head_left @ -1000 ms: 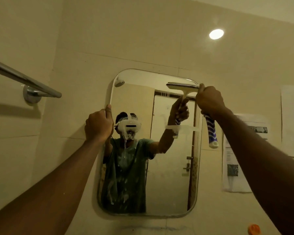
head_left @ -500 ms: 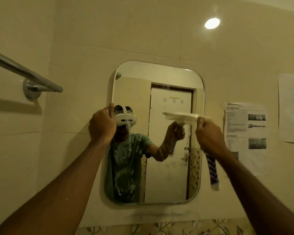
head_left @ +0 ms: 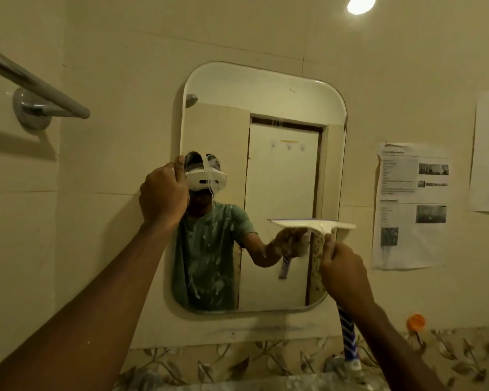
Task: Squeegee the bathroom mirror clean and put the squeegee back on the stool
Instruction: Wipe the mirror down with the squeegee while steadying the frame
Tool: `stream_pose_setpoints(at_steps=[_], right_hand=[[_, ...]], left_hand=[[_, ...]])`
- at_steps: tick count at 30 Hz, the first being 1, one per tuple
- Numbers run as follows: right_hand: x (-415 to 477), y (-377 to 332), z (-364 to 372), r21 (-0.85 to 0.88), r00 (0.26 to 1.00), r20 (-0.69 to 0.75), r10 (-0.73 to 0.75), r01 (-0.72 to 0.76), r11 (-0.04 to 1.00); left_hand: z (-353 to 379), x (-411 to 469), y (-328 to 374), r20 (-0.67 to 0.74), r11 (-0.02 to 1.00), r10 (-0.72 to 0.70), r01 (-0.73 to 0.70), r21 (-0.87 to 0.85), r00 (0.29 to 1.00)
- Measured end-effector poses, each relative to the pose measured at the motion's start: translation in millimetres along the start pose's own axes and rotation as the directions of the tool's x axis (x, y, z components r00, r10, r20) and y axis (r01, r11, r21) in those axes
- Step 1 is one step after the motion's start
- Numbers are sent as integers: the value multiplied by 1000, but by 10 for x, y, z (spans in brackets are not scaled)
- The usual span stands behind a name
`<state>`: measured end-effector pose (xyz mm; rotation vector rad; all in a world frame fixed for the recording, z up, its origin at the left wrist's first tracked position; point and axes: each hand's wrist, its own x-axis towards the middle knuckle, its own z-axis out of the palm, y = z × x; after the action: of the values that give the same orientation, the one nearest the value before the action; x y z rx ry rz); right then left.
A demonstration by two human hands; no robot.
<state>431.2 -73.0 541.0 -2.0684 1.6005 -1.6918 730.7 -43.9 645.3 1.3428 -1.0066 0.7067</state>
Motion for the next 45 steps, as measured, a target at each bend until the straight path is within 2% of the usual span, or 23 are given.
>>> stream_pose_setpoints(at_steps=[4,8,11,21,25,31,41,45], right_hand=[[57,-113,-147,54,998,61,-2,-1,999],[682,-511,-457,113,996,-34,-87,91,989],[874,-607,-505,115,994,-62,-89,96,989],[-357,198,148,-23,995,-3,101,-101,995],[-249,60,-31,14,995,56,87,-87,996],[313,-229,-265,65,1000,-24,4,-2,998],[-836,407,356,10,983,58,172,-173,985],[-800,333,241,-3,980,92,177,-178,984]], left_hand=[[-14,-206,-64,-3,1000,-16,16,-3,1000],[-24,-306,-132,25,999,-17,16,31,1000],[-27,-297,-121,35,999,-20,19,51,999],[-4,-305,-169,34,1000,-11,10,24,999],[-23,-311,-158,62,999,-33,33,16,998],[-37,-338,-172,73,999,-37,35,28,997],[1,-496,-282,90,999,-52,52,-3,995],[-22,-527,-266,105,997,-71,71,-2,992]])
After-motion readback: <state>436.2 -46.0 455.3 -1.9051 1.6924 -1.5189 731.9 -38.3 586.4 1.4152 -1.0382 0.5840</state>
